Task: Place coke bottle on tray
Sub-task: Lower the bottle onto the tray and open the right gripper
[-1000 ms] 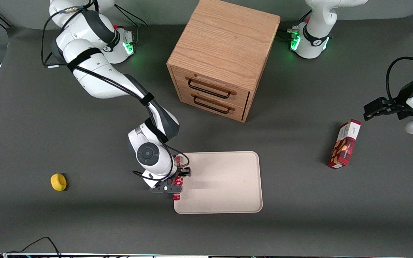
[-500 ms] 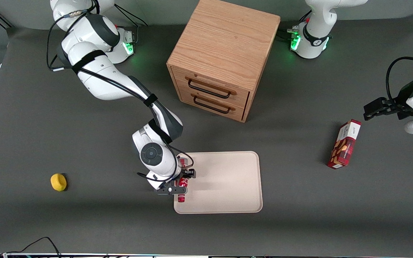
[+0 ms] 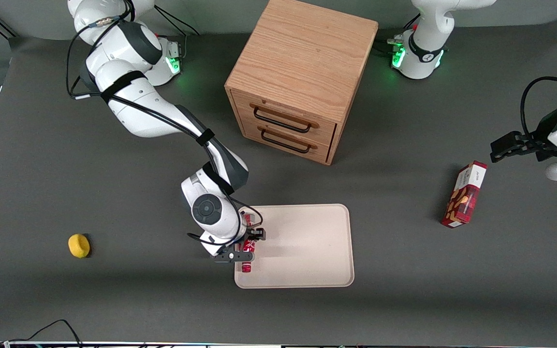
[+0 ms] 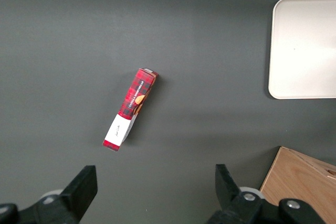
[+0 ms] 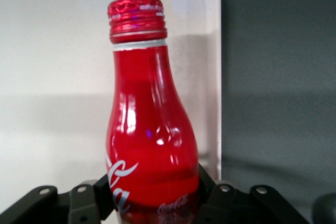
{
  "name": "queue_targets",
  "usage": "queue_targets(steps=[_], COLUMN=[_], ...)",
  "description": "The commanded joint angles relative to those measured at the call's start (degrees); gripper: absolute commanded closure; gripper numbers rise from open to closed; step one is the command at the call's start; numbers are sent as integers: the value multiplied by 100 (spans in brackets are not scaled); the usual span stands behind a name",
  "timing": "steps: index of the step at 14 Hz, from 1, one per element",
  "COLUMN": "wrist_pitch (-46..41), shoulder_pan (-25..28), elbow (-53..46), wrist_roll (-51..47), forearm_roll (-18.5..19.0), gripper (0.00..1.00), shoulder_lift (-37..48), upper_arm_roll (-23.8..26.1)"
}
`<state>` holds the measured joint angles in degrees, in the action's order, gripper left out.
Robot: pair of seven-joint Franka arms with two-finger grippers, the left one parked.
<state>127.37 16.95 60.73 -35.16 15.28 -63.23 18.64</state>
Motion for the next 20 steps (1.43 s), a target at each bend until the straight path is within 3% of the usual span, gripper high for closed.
queue_targets(steps=[1,20], wrist_pitch=[7,25], shoulder_pan=[54,107], elbow=[-140,-131], wrist_roll=[18,27], forearm_roll=[54,63], gripper=[0,0], shoulder_lift=[-93,21], upper_arm_roll=[-1,-18])
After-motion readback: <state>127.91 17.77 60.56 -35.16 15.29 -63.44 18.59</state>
